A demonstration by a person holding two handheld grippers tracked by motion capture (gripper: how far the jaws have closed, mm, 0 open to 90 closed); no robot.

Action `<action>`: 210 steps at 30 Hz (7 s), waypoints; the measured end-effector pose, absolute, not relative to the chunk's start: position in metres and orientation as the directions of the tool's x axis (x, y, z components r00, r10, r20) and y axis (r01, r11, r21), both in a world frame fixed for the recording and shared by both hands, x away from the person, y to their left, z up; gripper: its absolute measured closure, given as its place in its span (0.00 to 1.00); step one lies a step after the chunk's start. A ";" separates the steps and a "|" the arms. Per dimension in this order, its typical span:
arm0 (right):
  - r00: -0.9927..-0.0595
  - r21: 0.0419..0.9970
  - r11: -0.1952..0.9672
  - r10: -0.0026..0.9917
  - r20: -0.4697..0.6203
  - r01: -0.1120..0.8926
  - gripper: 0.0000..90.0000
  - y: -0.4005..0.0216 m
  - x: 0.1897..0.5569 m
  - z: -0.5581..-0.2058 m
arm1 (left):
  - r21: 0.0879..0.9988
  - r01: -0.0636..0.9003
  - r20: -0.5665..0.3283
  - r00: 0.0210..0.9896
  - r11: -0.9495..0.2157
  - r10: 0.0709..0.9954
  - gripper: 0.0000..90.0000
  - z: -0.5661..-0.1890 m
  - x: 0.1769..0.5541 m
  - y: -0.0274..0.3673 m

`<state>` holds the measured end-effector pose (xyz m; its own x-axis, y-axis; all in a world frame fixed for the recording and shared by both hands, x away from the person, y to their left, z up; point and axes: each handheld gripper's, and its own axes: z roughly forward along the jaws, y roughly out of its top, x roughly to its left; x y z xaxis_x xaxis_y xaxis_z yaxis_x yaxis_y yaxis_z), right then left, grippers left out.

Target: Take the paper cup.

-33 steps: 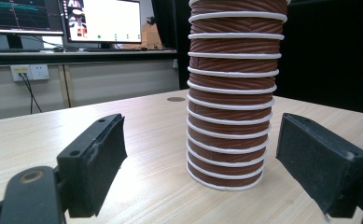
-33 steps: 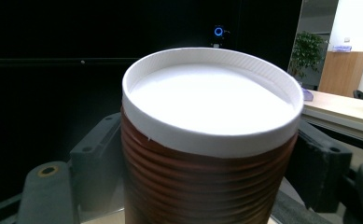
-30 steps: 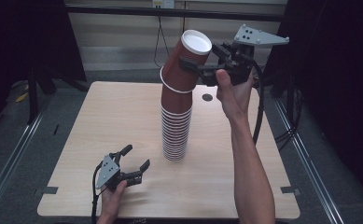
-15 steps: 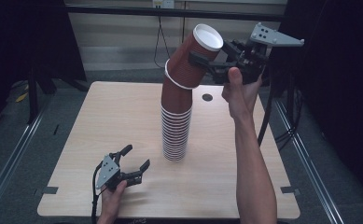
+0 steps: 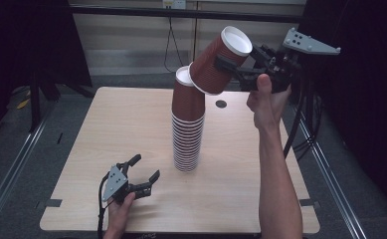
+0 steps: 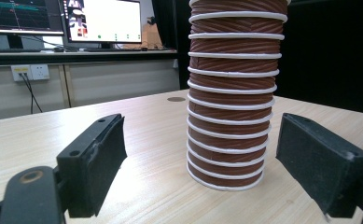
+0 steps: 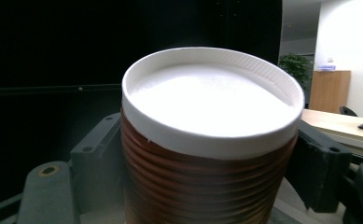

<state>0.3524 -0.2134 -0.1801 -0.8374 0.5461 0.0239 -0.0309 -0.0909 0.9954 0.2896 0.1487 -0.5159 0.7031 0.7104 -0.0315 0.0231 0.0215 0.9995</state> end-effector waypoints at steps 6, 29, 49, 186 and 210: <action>-0.829 0.995 -0.091 0.560 0.017 -0.041 0.24 -0.222 0.347 -0.180 | 0.999 0.025 -0.034 0.703 0.023 0.711 0.17 -0.516 0.289 0.148; -0.780 0.999 -0.042 0.624 0.049 0.029 0.24 -0.261 0.329 -0.216 | 0.999 0.050 -0.031 0.704 -0.006 0.710 0.17 -0.514 0.292 0.145; -0.753 0.992 -0.005 0.650 0.102 0.130 0.24 -0.261 0.317 -0.295 | 0.993 0.100 -0.033 0.762 -0.068 0.646 0.18 -0.498 0.292 0.135; -0.866 0.902 0.255 0.455 0.205 0.348 0.17 -0.194 0.289 -0.423 | 0.870 0.097 0.029 0.969 -0.484 0.246 0.16 -0.445 0.313 0.084; -0.889 0.854 0.398 0.434 0.147 0.335 0.20 -0.189 0.293 -0.418 | 0.769 0.045 0.087 0.981 -0.638 0.174 0.16 -0.433 0.327 0.082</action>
